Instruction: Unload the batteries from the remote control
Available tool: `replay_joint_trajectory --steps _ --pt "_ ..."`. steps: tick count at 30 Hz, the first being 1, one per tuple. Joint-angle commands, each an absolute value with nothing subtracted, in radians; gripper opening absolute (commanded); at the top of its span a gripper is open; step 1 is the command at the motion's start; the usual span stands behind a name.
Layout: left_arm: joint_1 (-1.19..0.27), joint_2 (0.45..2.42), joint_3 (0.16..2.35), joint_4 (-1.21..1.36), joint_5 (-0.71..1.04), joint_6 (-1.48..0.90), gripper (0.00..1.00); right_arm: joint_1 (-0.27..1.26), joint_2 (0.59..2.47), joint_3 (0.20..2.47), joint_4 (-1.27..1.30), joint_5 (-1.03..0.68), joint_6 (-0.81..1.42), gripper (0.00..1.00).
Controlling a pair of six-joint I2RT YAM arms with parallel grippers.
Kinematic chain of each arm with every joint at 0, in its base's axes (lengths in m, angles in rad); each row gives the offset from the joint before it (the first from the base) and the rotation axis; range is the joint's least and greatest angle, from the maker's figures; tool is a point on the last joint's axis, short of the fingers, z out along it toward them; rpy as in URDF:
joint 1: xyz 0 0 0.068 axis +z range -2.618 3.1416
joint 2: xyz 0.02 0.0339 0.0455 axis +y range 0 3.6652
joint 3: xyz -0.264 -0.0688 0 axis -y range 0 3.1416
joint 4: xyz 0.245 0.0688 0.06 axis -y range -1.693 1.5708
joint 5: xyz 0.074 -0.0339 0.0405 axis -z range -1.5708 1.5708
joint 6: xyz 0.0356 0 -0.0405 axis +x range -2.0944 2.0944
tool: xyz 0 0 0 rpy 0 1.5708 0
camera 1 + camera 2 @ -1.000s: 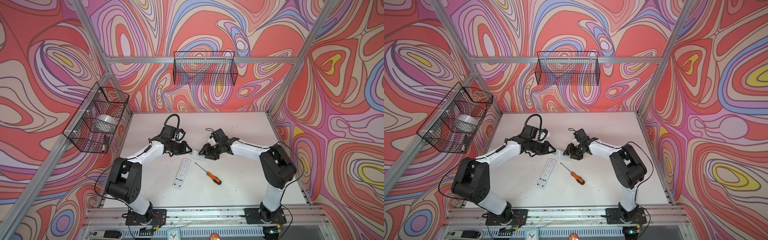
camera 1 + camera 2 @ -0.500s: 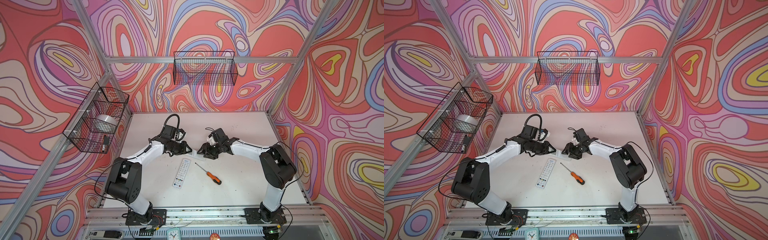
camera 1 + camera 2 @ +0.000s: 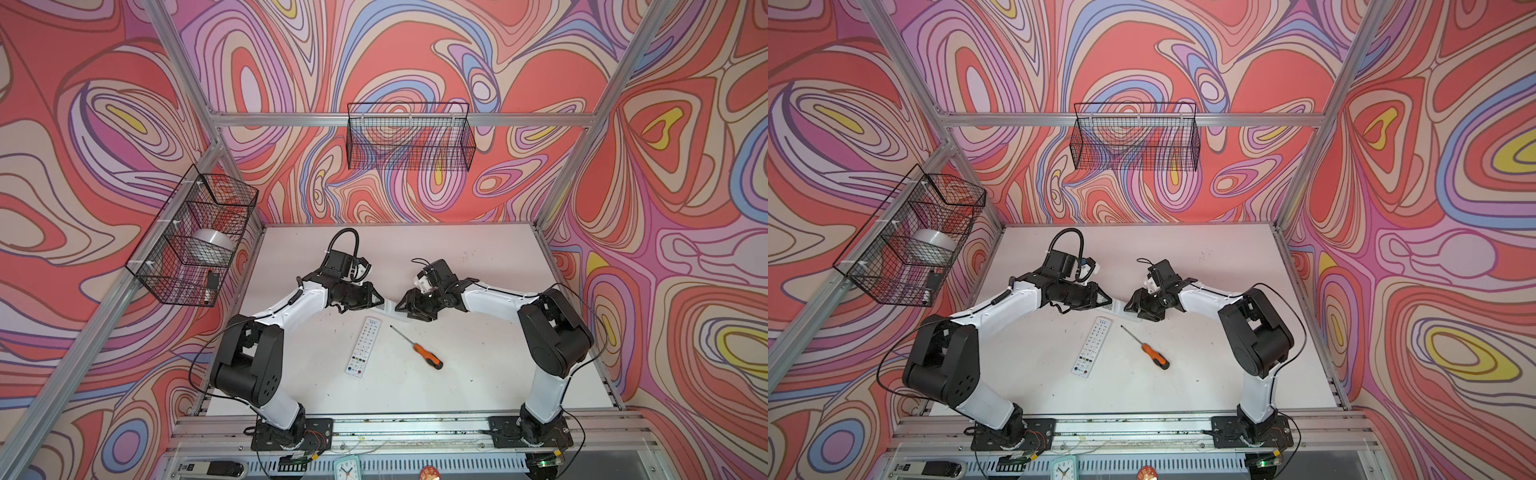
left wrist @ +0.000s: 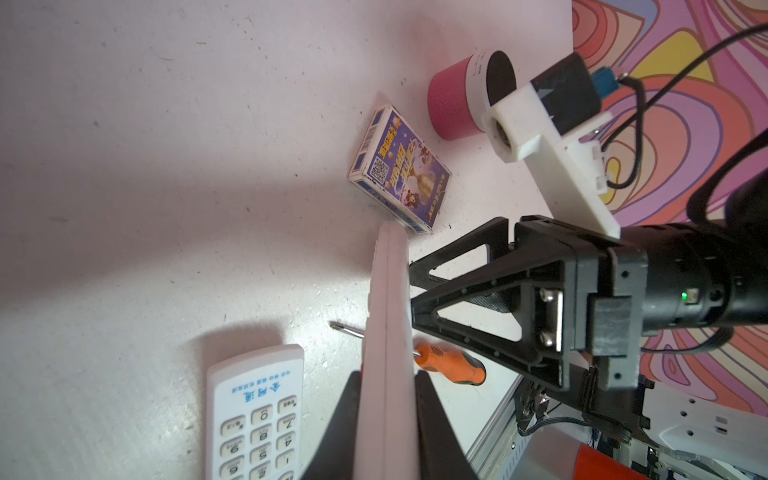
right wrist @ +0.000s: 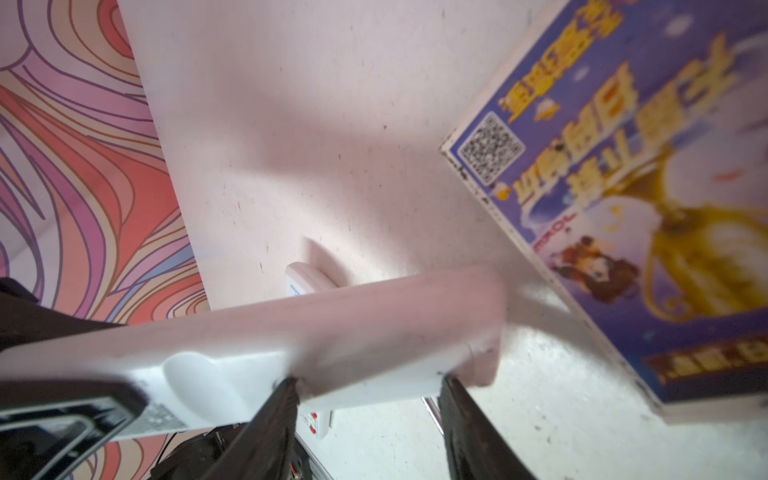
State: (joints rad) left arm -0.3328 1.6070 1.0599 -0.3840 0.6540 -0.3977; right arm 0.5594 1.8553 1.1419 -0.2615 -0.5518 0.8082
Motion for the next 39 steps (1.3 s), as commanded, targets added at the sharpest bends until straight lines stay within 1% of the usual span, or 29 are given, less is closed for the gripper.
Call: replay_joint_trajectory --steps 1,9,13,20,25,28,32,34,38,39 --pt "-0.337 1.646 1.061 -0.46 0.599 -0.382 0.0 0.565 1.886 1.131 -0.272 -0.537 0.78 0.56" --pt "-0.336 1.661 1.087 -0.466 0.603 -0.385 0.0 0.573 1.91 1.225 -0.367 -0.494 0.718 0.58" --pt "-0.339 1.662 1.092 -0.47 0.603 -0.383 0.0 0.589 1.948 1.315 -0.494 -0.439 0.672 0.58" --pt "-0.352 1.639 1.123 -0.496 0.575 -0.369 0.0 0.627 2.0 1.487 -0.836 -0.196 0.619 0.58" --pt "-0.36 1.61 1.143 -0.534 0.522 -0.333 0.0 0.63 1.972 1.565 -1.016 -0.025 0.615 0.58" --pt "-0.365 1.597 1.153 -0.563 0.481 -0.302 0.0 0.63 1.943 1.586 -1.082 0.033 0.613 0.58" --pt "-0.364 1.595 1.152 -0.578 0.456 -0.285 0.0 0.63 1.892 1.571 -1.107 0.039 0.623 0.59" --pt "-0.364 1.593 1.145 -0.57 0.459 -0.288 0.0 0.63 1.855 1.54 -1.048 -0.003 0.61 0.59" --pt "-0.364 1.6 1.136 -0.543 0.498 -0.302 0.0 0.621 1.786 1.402 -0.747 -0.298 0.63 0.63" --pt "-0.364 1.601 1.134 -0.54 0.504 -0.306 0.0 0.621 1.79 1.385 -0.704 -0.336 0.646 0.64"
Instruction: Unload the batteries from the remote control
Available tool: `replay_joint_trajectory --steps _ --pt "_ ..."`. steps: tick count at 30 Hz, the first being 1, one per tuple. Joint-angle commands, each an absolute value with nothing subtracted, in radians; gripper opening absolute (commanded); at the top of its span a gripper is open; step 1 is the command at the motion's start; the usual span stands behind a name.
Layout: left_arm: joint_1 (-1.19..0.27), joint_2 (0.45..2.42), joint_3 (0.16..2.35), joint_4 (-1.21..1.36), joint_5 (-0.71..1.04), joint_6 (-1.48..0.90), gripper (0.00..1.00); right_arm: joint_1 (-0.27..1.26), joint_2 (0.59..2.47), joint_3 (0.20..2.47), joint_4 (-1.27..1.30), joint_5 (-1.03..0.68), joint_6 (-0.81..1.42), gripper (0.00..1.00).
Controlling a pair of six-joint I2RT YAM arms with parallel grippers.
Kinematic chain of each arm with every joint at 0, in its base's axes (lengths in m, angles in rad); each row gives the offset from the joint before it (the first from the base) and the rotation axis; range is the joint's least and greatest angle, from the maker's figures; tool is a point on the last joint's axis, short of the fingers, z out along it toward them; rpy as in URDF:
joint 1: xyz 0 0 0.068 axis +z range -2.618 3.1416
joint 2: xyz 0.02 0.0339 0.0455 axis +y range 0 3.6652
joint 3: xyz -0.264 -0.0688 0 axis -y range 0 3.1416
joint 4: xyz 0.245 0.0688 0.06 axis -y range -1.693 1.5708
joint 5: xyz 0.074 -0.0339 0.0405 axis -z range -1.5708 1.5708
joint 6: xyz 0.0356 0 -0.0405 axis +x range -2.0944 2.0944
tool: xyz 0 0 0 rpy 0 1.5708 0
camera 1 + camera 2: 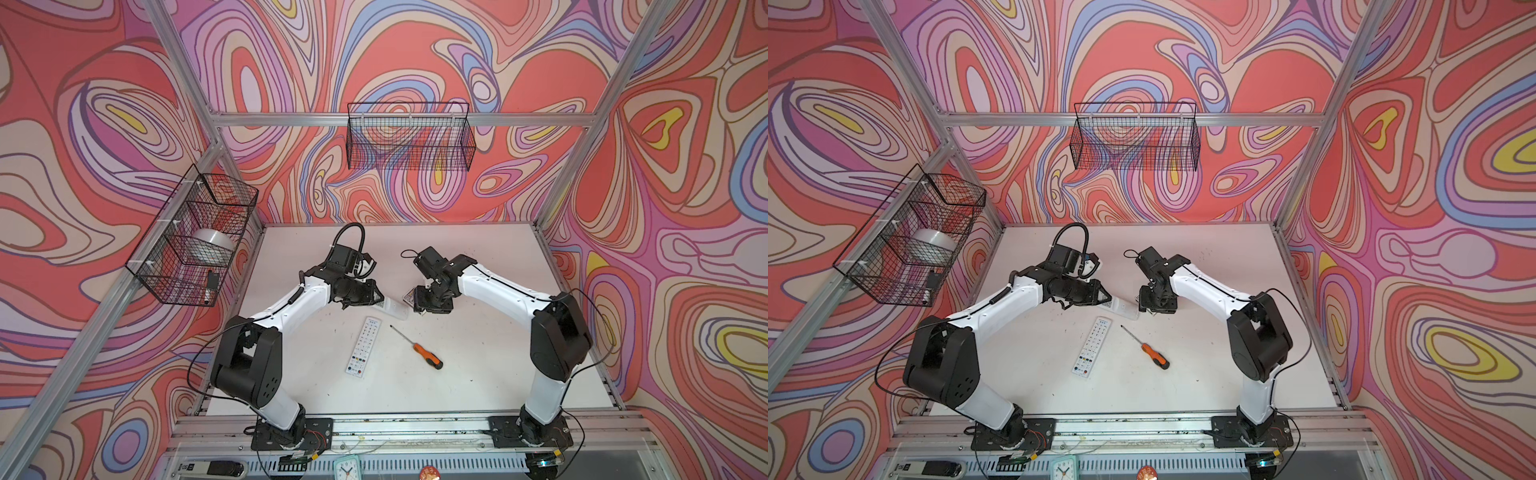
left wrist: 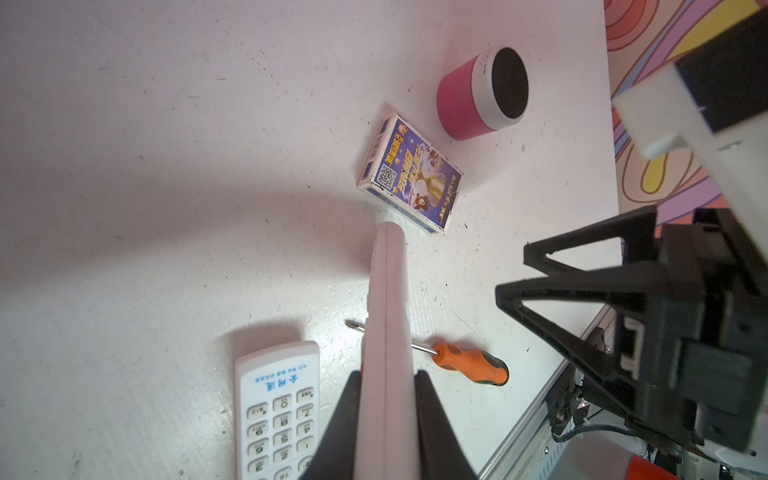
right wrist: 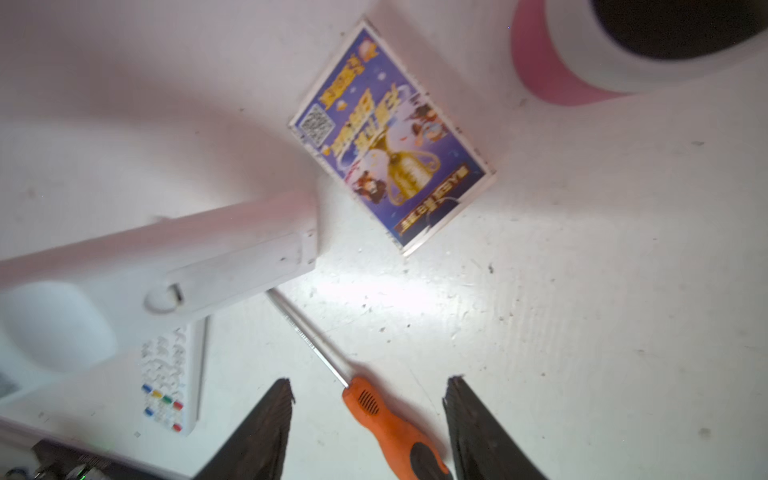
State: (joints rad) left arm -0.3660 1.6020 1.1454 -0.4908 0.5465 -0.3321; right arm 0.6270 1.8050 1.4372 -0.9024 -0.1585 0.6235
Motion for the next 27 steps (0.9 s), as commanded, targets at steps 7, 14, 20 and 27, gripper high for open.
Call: replay_joint_trajectory --steps 7,14,20,27 --pt "-0.364 1.603 1.12 -0.527 0.524 -0.321 0.0 0.618 1.848 1.327 -0.518 -0.415 0.718 0.67" --pt "-0.365 1.608 1.125 -0.539 0.538 -0.315 0.0 0.611 1.891 1.322 -0.455 -0.423 0.743 0.69" --pt "-0.364 1.615 1.132 -0.552 0.546 -0.301 0.0 0.606 1.9 1.31 -0.446 -0.413 0.751 0.69" --pt "-0.364 1.626 1.135 -0.549 0.554 -0.301 0.0 0.606 1.913 1.303 -0.446 -0.412 0.751 0.67"
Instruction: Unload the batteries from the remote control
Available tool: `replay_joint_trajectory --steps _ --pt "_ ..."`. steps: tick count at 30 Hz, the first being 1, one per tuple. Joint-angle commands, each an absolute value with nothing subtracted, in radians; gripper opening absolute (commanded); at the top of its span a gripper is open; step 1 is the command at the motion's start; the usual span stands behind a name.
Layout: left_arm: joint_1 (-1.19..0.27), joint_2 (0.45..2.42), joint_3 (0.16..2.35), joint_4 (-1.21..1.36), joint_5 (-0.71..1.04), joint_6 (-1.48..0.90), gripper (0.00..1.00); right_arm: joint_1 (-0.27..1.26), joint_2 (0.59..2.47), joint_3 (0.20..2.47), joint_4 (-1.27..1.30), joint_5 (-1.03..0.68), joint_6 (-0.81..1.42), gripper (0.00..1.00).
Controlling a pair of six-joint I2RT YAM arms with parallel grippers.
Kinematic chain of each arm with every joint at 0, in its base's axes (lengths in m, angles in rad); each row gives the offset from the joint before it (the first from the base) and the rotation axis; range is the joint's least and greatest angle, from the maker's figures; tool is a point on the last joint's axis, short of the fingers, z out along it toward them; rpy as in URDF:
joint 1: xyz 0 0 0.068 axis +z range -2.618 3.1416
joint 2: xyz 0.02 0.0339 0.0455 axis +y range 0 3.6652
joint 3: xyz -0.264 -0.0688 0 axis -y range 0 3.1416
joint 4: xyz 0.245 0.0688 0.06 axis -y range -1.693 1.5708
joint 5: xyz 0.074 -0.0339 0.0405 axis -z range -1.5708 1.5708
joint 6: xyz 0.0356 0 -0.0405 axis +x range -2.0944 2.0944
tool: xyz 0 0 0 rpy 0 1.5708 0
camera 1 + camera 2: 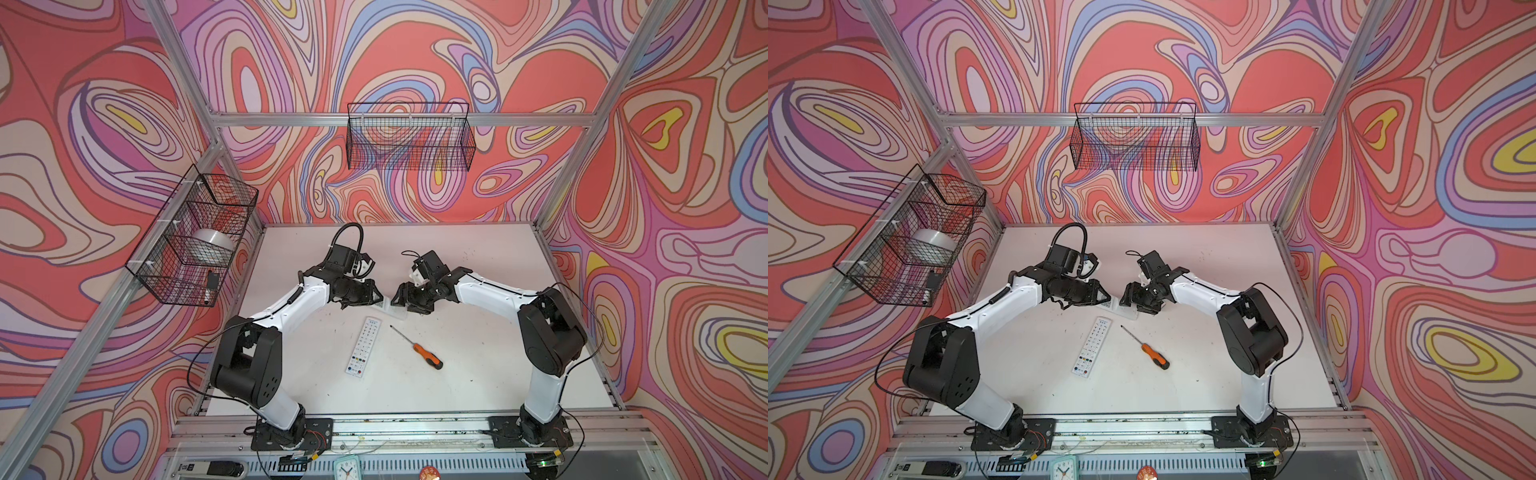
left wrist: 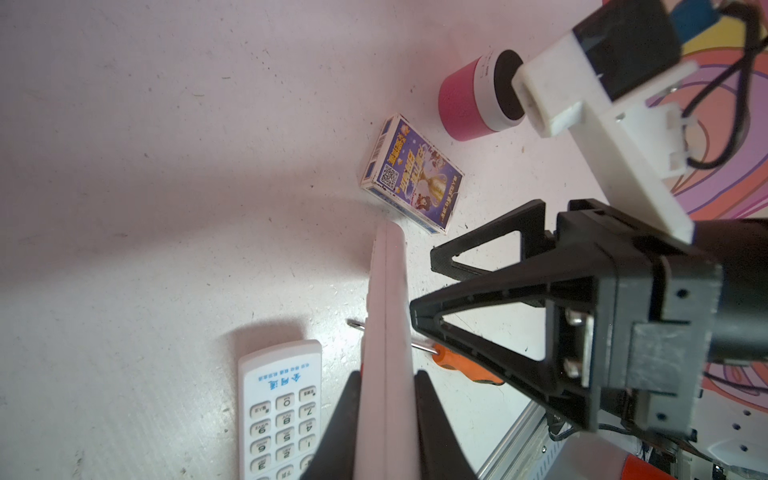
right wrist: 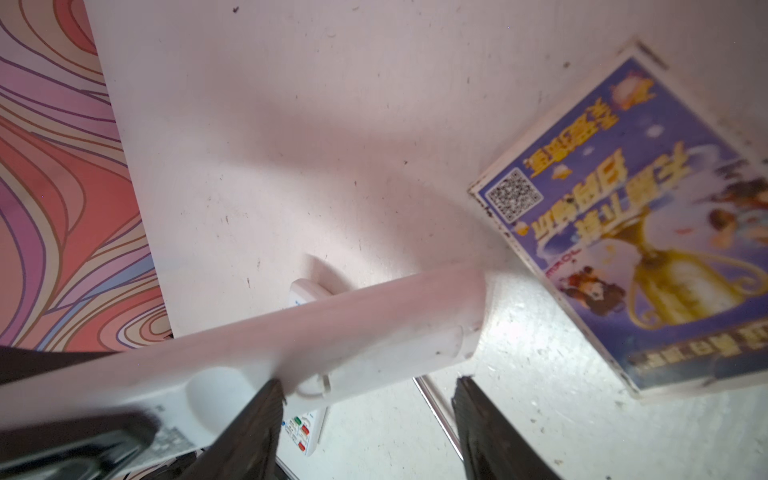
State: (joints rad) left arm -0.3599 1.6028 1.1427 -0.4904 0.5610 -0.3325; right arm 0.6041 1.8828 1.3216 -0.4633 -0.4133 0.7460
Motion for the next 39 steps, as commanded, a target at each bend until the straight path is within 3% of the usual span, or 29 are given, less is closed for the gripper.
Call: replay_joint_trajectory --steps 1,10,27,39 --pt "-0.364 1.628 1.136 -0.548 0.555 -0.301 0.0 0.607 1.914 1.301 -0.445 -0.413 0.75 0.66" --pt "-0.364 1.625 1.125 -0.543 0.551 -0.304 0.0 0.606 1.916 1.289 -0.433 -0.43 0.749 0.61" --pt "-0.364 1.628 1.128 -0.541 0.561 -0.316 0.0 0.611 1.919 1.302 -0.412 -0.442 0.744 0.63" --pt "-0.375 1.634 1.125 -0.517 0.569 -0.345 0.0 0.675 2.056 1.568 -0.815 -0.245 0.625 0.69"
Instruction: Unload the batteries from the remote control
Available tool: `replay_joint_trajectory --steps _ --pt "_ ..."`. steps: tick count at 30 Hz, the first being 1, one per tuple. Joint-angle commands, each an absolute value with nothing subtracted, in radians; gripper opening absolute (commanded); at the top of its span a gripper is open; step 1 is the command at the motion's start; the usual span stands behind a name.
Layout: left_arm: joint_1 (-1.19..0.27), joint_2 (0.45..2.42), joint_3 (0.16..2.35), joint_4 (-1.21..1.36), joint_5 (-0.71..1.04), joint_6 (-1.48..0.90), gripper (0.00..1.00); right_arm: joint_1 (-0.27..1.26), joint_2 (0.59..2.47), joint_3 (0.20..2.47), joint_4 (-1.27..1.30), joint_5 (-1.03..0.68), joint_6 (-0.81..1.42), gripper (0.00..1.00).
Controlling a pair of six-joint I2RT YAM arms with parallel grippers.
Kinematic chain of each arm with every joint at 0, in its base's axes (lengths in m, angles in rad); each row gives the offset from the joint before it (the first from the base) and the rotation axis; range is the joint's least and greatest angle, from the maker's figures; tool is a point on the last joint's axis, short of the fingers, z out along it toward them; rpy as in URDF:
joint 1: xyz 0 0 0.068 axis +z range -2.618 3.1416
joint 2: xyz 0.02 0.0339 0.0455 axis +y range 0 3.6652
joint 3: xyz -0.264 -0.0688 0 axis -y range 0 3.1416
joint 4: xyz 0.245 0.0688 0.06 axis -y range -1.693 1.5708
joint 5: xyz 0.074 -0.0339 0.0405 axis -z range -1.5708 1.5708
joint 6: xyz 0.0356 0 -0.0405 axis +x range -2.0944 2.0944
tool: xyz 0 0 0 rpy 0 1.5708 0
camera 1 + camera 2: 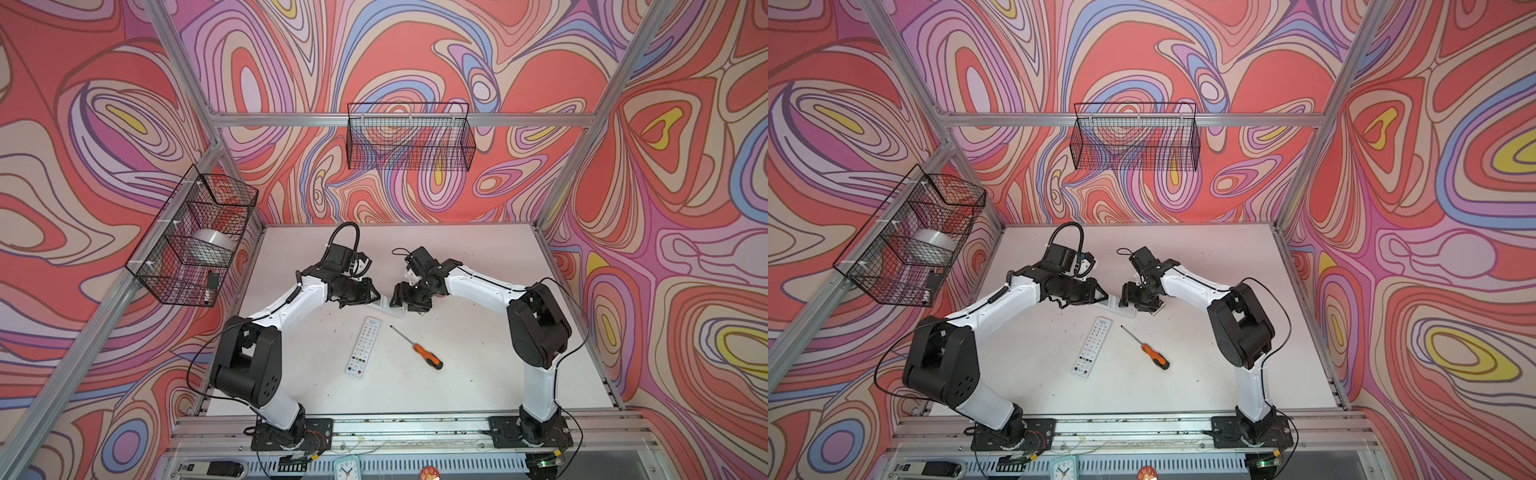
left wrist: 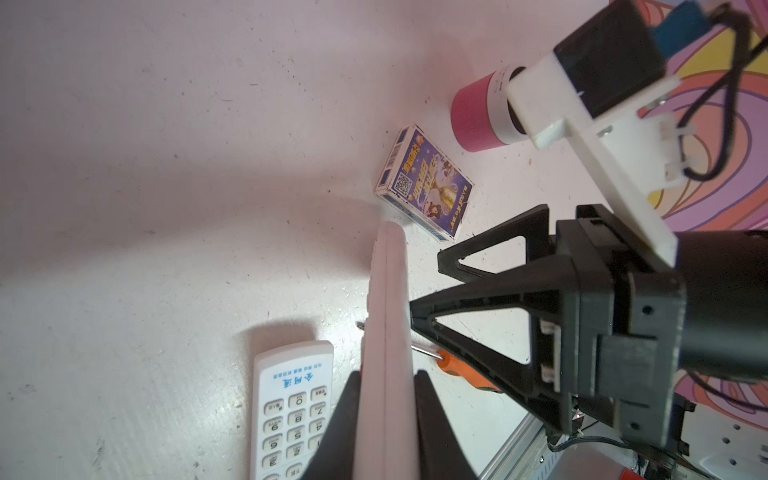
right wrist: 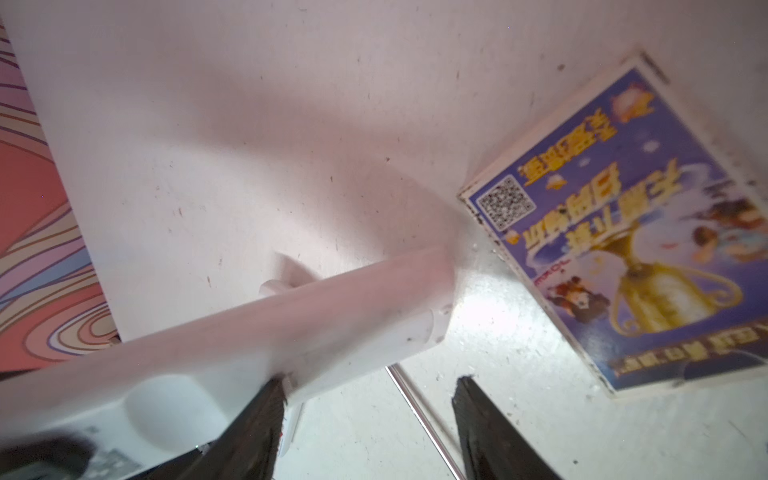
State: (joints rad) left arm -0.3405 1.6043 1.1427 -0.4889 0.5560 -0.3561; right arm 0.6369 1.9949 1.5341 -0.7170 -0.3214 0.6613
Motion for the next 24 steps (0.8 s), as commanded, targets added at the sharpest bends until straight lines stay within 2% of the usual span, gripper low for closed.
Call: replay_joint_trajectory --steps 1,5,9,19,22,24 --pt "-0.377 1.634 1.125 -0.514 0.568 -0.346 0.0 0.675 2.063 1.584 -0.852 -0.224 0.624 0.69" --pt "-0.38 1.628 1.13 -0.521 0.54 -0.348 0.0 0.678 2.088 1.656 -1.007 -0.109 0.613 0.71" --pt "-0.396 1.612 1.162 -0.589 0.417 -0.32 0.0 0.678 2.086 1.711 -1.129 -0.006 0.611 0.73" --pt "-0.399 1.561 1.186 -0.665 0.213 -0.307 0.0 0.675 2.012 1.743 -1.235 0.087 0.615 0.77" --pt "-0.399 1.557 1.177 -0.649 0.255 -0.296 0.0 0.671 1.936 1.668 -1.107 -0.031 0.592 0.77" --pt "-0.399 1.56 1.168 -0.624 0.31 -0.295 0.0 0.651 1.886 1.568 -0.914 -0.243 0.622 0.78"
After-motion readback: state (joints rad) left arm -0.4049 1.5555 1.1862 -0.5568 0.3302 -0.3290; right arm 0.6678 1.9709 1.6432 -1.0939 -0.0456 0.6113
